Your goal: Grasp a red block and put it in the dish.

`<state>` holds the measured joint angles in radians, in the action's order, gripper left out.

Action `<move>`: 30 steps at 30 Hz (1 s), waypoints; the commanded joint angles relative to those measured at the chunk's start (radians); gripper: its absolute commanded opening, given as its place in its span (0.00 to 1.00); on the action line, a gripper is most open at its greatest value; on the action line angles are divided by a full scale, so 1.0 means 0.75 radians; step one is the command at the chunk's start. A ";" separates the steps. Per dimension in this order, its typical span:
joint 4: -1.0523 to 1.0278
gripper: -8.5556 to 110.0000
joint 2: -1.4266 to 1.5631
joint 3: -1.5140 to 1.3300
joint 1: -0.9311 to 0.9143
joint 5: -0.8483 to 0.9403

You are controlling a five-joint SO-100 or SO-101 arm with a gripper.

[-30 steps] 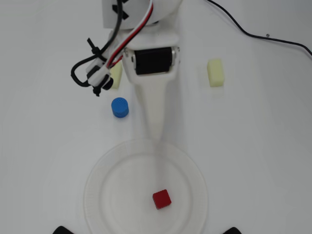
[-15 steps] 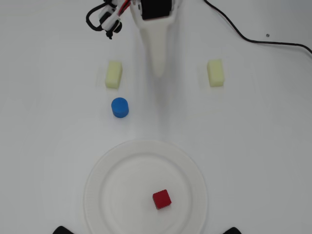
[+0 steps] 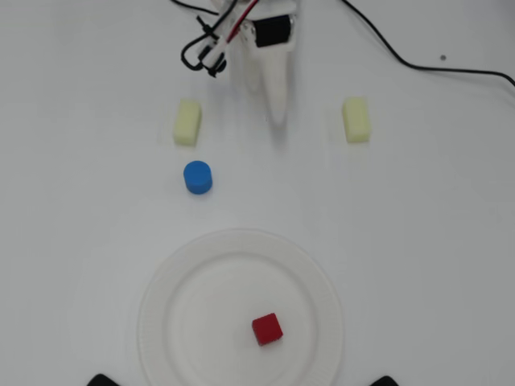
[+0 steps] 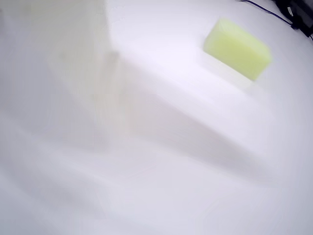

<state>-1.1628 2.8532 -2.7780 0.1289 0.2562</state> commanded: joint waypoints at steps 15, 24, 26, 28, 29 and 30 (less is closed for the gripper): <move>-0.221 0.08 0.796 -0.522 0.012 -0.207; -0.262 0.07 0.796 -0.524 0.031 -0.280; -0.262 0.07 0.796 -0.524 0.031 -0.270; -0.280 0.07 0.796 -0.520 0.049 -0.223; -0.284 0.07 0.796 -0.520 0.061 -0.207; -0.286 0.07 0.796 -0.520 0.061 -0.200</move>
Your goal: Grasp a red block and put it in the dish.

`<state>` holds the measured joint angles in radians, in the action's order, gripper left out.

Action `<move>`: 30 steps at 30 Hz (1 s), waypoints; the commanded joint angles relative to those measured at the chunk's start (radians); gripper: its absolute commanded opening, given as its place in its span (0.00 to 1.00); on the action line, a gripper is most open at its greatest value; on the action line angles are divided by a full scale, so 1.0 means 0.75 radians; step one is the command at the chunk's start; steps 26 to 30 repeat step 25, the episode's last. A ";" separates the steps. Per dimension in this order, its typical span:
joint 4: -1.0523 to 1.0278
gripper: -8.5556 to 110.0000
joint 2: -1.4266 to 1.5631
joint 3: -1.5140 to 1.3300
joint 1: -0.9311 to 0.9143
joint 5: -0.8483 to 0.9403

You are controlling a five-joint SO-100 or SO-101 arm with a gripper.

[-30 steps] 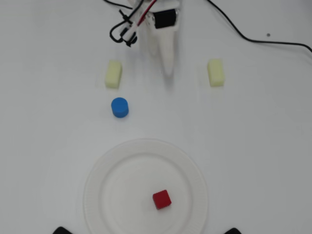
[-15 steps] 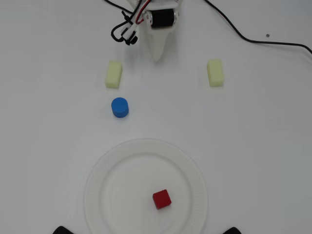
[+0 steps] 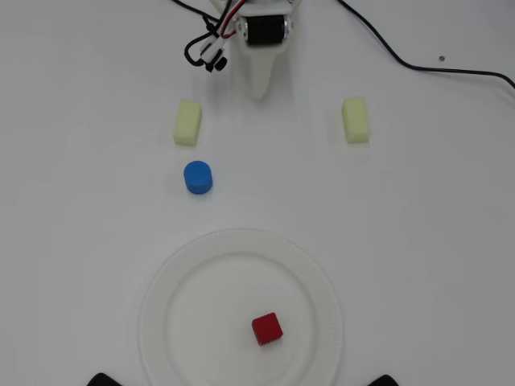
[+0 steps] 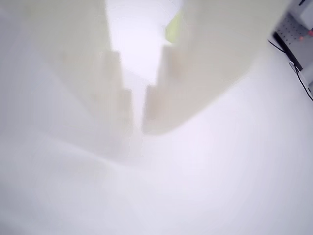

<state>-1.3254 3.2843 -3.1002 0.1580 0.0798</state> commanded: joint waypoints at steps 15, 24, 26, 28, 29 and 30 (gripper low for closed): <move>-0.070 0.07 0.221 -0.090 0.018 0.022; -0.070 0.07 0.221 -0.090 0.018 0.022; -0.070 0.07 0.221 -0.090 0.018 0.022; -0.070 0.07 0.221 -0.090 0.018 0.022; -0.070 0.07 0.221 -0.090 0.018 0.022; -0.070 0.07 0.221 -0.090 0.018 0.022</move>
